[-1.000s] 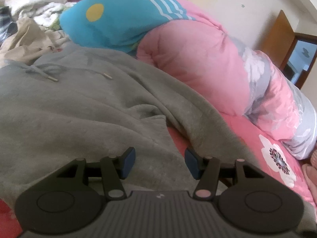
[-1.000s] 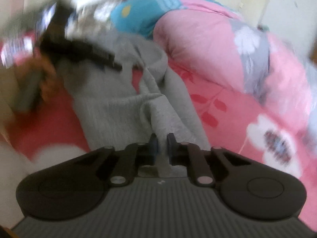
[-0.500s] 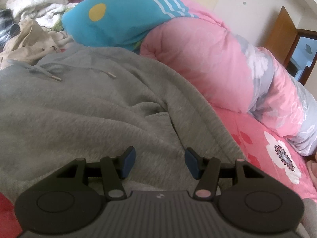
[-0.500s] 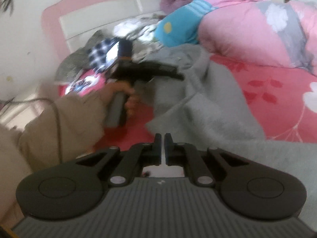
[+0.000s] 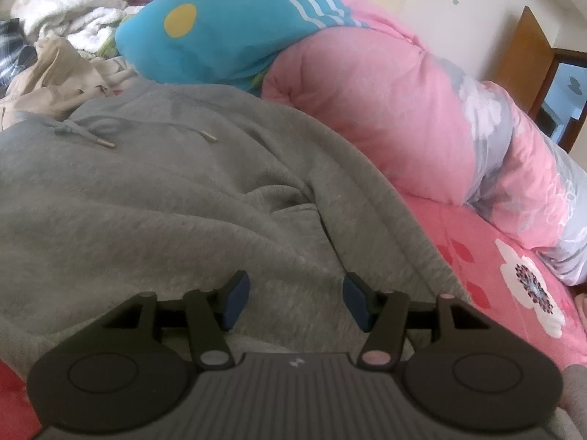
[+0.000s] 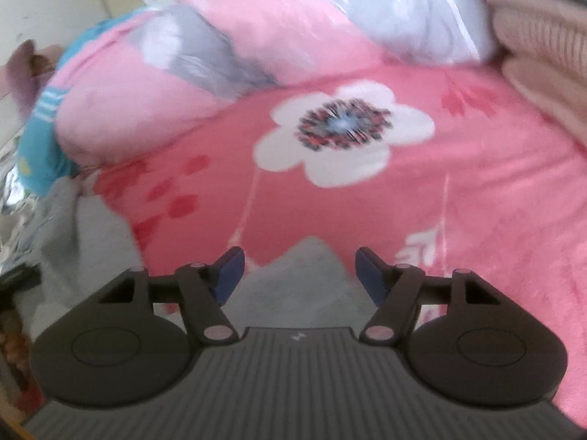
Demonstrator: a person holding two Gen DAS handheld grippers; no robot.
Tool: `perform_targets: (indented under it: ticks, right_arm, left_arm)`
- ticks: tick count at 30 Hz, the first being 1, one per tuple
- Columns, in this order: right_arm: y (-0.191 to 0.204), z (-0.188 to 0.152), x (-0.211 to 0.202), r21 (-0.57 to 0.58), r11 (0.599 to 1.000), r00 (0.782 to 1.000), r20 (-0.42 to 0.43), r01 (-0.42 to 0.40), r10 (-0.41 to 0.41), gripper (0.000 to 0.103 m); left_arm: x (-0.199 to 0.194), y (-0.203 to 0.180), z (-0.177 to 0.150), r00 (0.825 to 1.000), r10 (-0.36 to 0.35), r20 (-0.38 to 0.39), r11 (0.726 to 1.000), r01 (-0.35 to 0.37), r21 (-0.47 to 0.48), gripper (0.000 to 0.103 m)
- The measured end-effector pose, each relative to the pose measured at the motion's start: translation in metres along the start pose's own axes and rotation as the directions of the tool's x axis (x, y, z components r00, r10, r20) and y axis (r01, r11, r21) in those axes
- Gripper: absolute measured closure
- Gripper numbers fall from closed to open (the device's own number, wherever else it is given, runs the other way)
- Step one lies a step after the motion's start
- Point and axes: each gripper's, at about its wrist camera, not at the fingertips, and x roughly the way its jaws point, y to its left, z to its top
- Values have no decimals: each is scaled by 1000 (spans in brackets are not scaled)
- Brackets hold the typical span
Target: Fold clothes
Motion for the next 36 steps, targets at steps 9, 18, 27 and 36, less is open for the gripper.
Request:
perform_targets:
  ticks: [9,18,27,36]
  right_arm:
    - [16,9,50,-75,993,988,-128,-95,85,87]
    - [16,2,-77,-262,884,884,166,-387,437,94]
    - [-51,-54,-160,-248,861,883,47,-443,468,96]
    - [-66,-56,-136,-158,951,961,39,-266,275,91]
  left_arm:
    - [3,2,1,1000,-2,-8,1000,2,-6,45]
    - [1,4,-1,1000,-3,-12,1000,3,0,44]
    - [1,4,-2,1000,-2,-10,1000,2,-3,44]
    - [1,5,-2,1000,-1,-13,1000,1,5,44]
